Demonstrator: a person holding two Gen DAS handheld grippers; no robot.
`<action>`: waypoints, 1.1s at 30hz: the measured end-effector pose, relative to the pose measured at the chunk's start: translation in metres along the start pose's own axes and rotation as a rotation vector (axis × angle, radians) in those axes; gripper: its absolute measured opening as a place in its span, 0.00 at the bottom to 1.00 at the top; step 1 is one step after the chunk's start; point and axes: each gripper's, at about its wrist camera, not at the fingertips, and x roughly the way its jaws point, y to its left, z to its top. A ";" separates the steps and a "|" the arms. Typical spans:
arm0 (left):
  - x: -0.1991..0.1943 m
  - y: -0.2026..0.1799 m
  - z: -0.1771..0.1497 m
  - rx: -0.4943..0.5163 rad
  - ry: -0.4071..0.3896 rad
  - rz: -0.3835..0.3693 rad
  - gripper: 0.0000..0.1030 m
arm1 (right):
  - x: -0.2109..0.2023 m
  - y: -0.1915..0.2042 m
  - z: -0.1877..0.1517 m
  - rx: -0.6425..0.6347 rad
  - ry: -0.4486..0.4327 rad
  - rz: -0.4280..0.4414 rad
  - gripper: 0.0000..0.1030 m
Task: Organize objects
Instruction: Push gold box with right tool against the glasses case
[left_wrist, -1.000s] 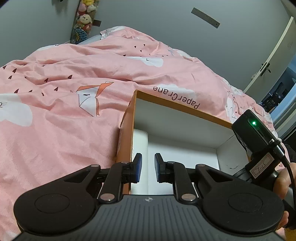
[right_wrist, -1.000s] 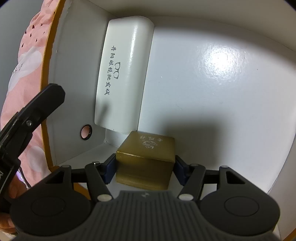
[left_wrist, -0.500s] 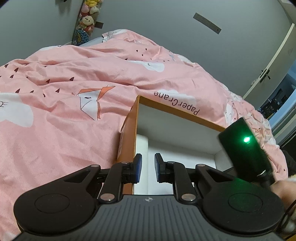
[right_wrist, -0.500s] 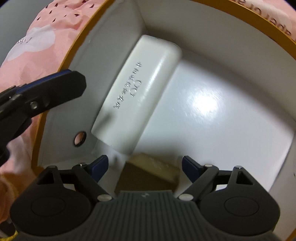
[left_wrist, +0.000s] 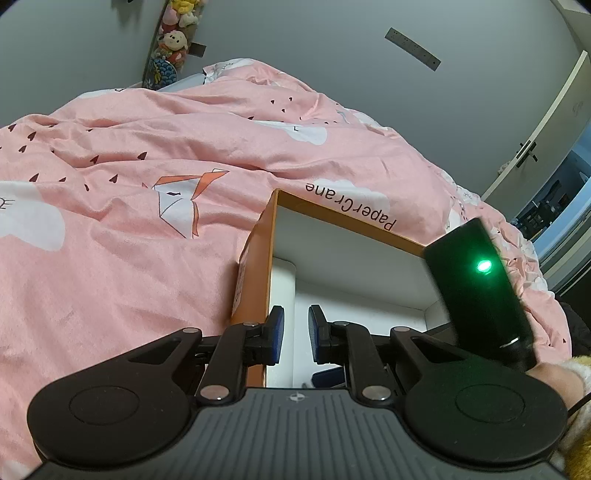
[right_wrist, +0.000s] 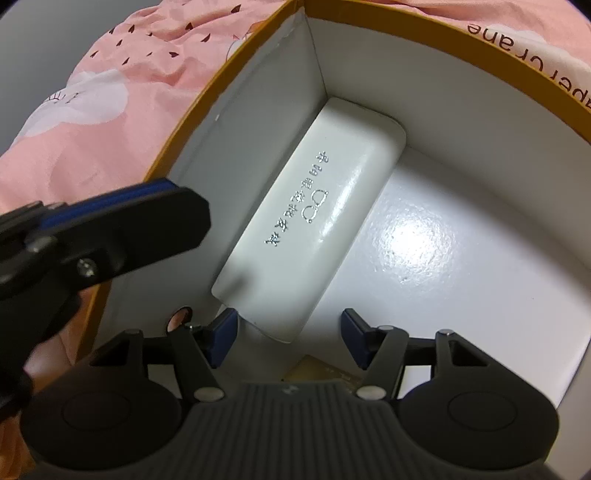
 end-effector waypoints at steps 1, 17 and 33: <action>-0.001 -0.001 -0.001 0.005 -0.003 0.000 0.18 | -0.006 0.000 0.000 0.000 -0.007 0.003 0.61; -0.001 -0.009 -0.008 0.031 0.002 -0.005 0.19 | -0.038 -0.092 -0.032 0.300 0.042 -0.007 0.49; 0.003 -0.011 -0.010 0.026 0.022 -0.012 0.19 | -0.030 -0.092 -0.037 0.362 0.022 0.012 0.53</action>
